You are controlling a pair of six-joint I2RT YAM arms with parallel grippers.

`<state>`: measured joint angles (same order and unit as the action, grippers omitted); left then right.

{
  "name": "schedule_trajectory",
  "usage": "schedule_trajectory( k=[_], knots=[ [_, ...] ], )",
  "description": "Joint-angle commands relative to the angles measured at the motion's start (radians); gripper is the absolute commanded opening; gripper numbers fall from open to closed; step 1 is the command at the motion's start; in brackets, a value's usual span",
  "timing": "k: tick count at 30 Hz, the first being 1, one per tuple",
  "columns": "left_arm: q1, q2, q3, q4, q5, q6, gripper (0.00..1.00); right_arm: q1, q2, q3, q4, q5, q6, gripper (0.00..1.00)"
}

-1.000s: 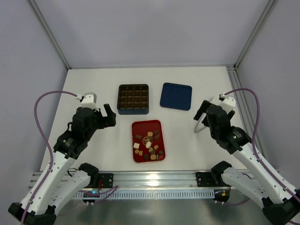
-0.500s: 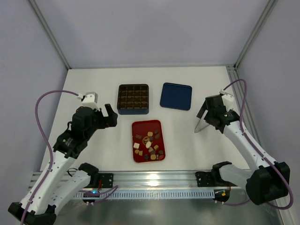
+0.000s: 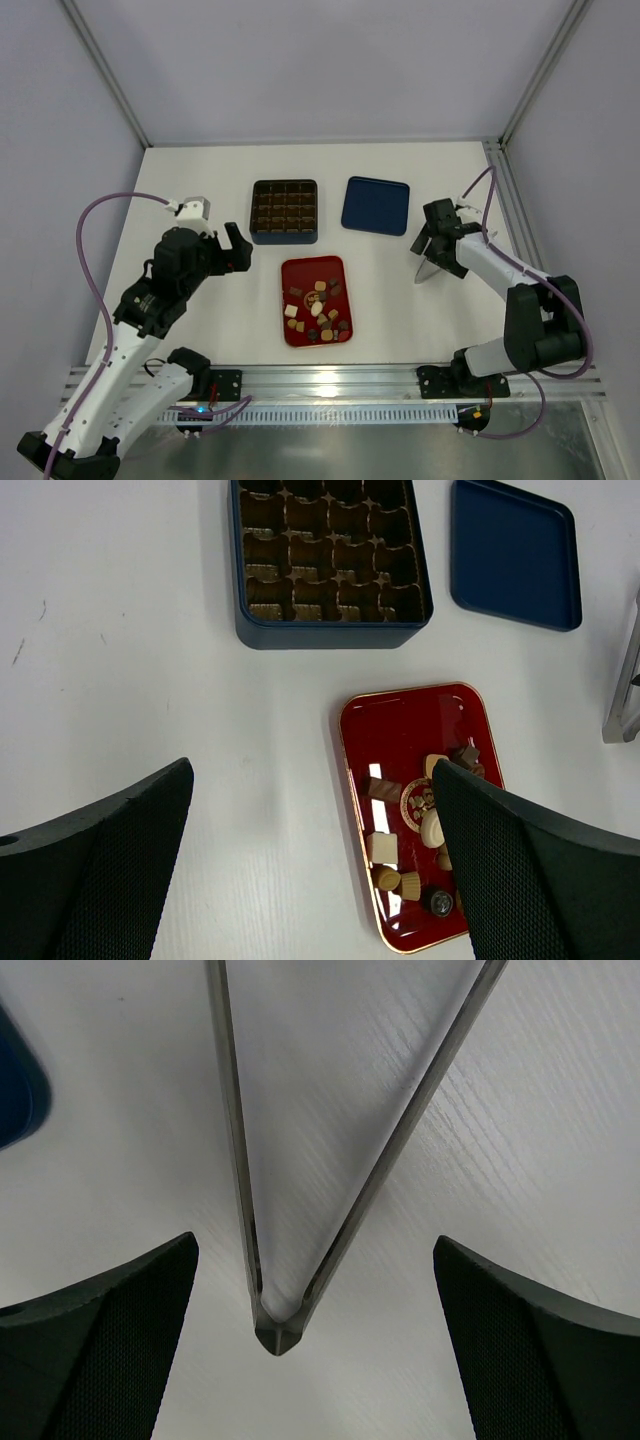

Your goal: Pack the chocolate

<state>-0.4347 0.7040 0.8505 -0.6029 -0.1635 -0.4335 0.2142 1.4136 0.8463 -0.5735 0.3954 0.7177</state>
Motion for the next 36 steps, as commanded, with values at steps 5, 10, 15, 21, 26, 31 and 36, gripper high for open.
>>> schedule_trajectory(
  k=[5,10,15,21,26,31,36],
  knots=[
    [-0.002,-0.009,0.033,0.018,0.013,0.009,1.0,-0.027,0.099,0.04,0.073,0.046,0.106,1.0],
    [-0.002,-0.009,0.033,0.017,0.015,0.012,1.0,-0.045,0.177,0.068,0.092,0.043,0.104,0.98],
    [-0.002,-0.005,0.033,0.017,0.016,0.01,1.0,-0.053,0.215,0.077,0.11,0.039,0.112,0.93],
    [-0.002,0.0,0.033,0.017,0.021,0.01,1.0,-0.055,0.222,0.074,0.115,0.036,0.131,0.81],
    [-0.002,0.003,0.033,0.017,0.025,0.01,1.0,-0.055,0.223,0.047,0.133,0.007,0.141,0.75],
    [-0.002,0.002,0.032,0.017,0.028,0.01,1.0,-0.055,0.219,0.034,0.146,0.011,0.109,0.56],
    [-0.002,0.003,0.032,0.015,0.028,0.009,1.0,-0.053,0.134,0.01,0.135,0.037,0.048,0.5]
  ],
)
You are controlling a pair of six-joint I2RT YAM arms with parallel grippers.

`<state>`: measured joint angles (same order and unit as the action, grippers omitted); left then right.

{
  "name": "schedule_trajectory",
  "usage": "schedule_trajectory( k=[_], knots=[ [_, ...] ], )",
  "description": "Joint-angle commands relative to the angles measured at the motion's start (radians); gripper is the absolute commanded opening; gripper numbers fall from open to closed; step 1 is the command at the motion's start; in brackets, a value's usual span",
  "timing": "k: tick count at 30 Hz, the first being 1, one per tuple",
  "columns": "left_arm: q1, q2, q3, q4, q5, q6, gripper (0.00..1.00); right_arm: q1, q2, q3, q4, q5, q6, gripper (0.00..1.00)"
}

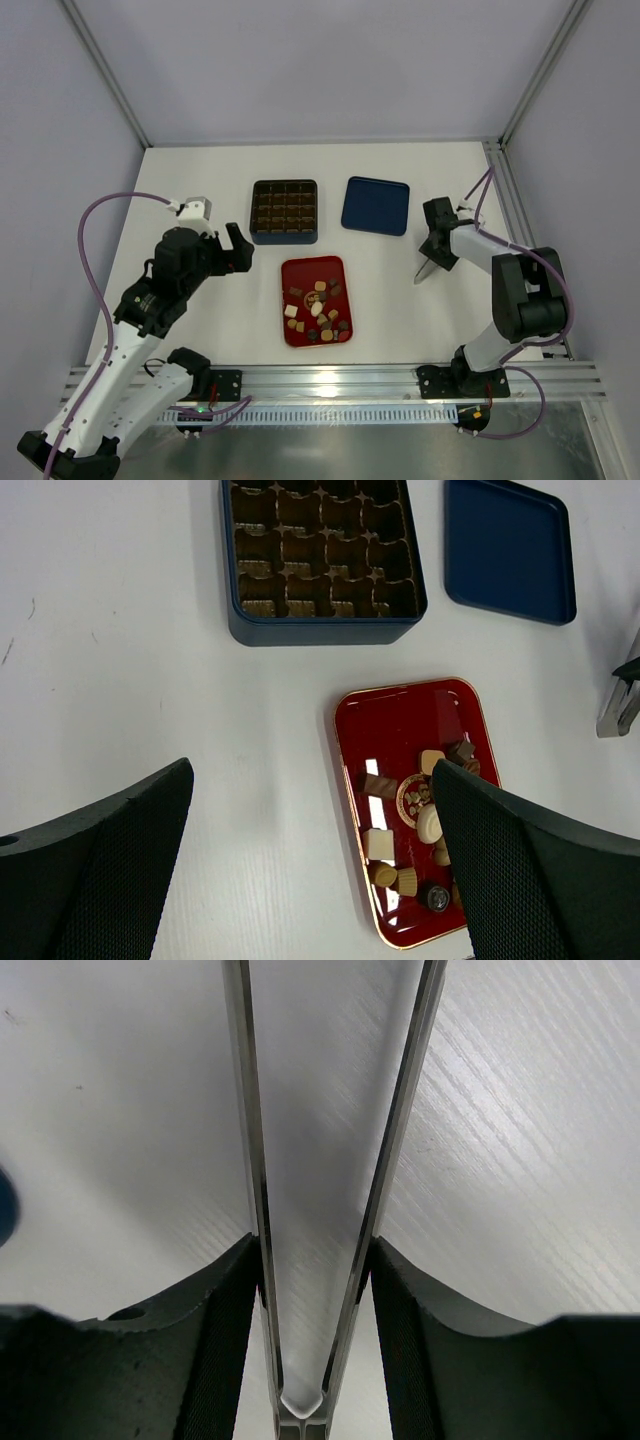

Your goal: Pack the chocolate

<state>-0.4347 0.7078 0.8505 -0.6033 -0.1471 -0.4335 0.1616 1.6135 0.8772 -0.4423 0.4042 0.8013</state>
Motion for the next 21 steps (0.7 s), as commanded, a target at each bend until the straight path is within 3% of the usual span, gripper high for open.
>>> schedule_trajectory(
  k=[1,21],
  knots=[
    [-0.002,0.001,0.032,0.016,0.012,0.01,1.0,0.0,-0.104,-0.024,0.001,0.03,-0.048,0.49],
    [-0.002,0.01,0.032,0.008,0.003,0.006,1.0,0.003,-0.533,-0.047,-0.168,-0.145,-0.237,0.52]
  ],
)
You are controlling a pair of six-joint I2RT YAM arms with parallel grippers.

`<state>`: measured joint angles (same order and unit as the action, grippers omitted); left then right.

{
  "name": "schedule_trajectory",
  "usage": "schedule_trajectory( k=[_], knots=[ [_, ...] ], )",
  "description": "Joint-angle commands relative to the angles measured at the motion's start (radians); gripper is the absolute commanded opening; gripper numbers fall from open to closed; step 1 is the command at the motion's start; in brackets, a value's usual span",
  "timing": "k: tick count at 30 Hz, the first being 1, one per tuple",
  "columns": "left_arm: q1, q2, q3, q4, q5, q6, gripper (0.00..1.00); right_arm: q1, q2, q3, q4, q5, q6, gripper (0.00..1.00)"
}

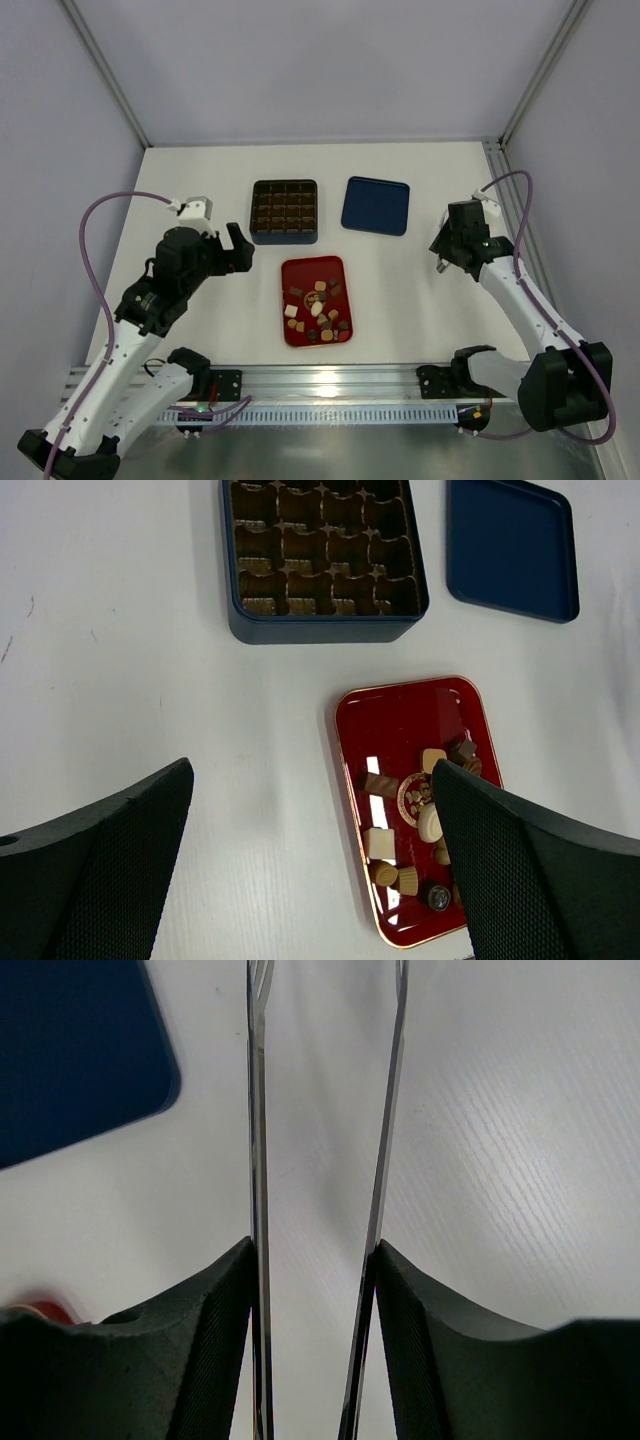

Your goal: Pack the chocolate

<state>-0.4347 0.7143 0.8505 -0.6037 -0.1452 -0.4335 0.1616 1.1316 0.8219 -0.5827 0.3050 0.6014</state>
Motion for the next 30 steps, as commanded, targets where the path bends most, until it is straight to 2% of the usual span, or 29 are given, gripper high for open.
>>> schedule_trajectory(
  k=[1,10,22,30],
  knots=[
    [-0.002,0.005,0.032,0.007,0.001,0.007,1.0,0.003,-0.061,0.008,-0.035,-0.061,-0.049,0.52],
    [-0.003,0.013,0.032,0.007,-0.001,0.009,1.0,0.073,-0.133,0.051,-0.109,-0.147,-0.075,0.49],
    [-0.002,0.034,0.033,0.007,0.001,0.009,1.0,0.439,-0.127,0.169,-0.207,-0.144,-0.008,0.45],
    [-0.002,0.042,0.033,0.007,-0.001,0.006,1.0,0.69,-0.027,0.278,-0.238,-0.086,0.041,0.41]
  ],
)
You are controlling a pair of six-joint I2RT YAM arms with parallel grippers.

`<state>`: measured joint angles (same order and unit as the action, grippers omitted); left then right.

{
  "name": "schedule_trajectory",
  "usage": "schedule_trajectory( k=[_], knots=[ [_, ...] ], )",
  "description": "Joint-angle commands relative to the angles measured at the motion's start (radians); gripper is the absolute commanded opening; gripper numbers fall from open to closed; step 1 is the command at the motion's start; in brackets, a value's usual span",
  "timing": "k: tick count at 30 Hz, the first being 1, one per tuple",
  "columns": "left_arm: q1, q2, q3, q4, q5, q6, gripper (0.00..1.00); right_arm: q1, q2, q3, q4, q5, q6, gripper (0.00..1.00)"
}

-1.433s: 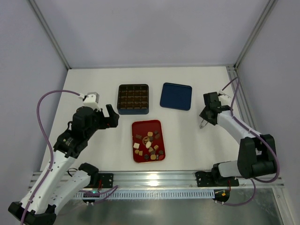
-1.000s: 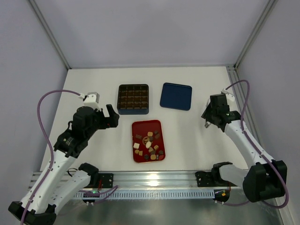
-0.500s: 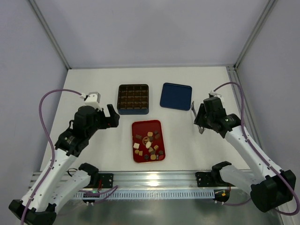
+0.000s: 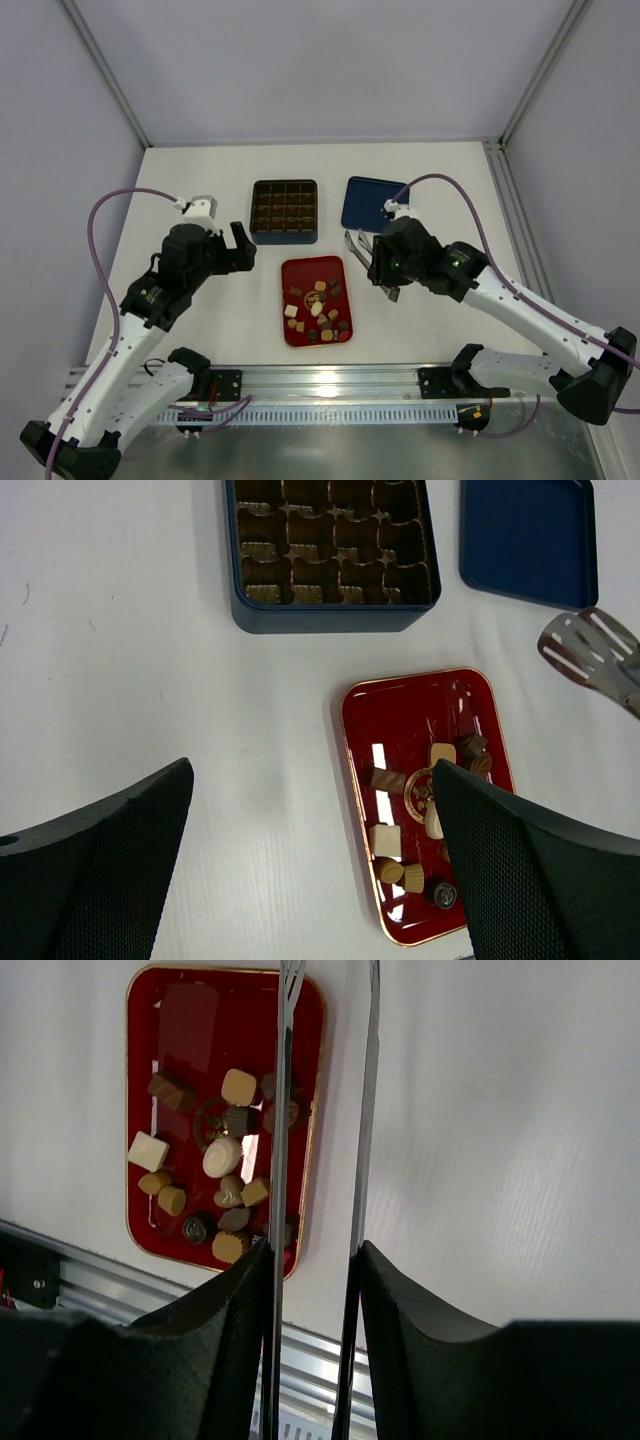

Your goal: Pack the chocolate

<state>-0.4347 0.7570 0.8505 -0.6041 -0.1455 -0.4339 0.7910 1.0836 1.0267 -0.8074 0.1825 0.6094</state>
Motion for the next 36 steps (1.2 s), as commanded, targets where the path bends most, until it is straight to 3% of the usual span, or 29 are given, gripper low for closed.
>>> schedule_trajectory(
  k=[1,9,36],
  knots=[
    [-0.002,0.001,0.033,0.007,-0.002,0.007,1.0,0.077,0.041,0.082,-0.019,0.043,0.036,0.41],
    [-0.002,0.002,0.035,0.007,-0.005,0.011,1.0,0.195,0.137,0.124,-0.029,0.049,0.032,0.41],
    [-0.002,-0.007,0.03,0.004,0.003,0.001,1.0,0.24,0.179,0.058,-0.038,0.003,0.021,0.41]
  ],
)
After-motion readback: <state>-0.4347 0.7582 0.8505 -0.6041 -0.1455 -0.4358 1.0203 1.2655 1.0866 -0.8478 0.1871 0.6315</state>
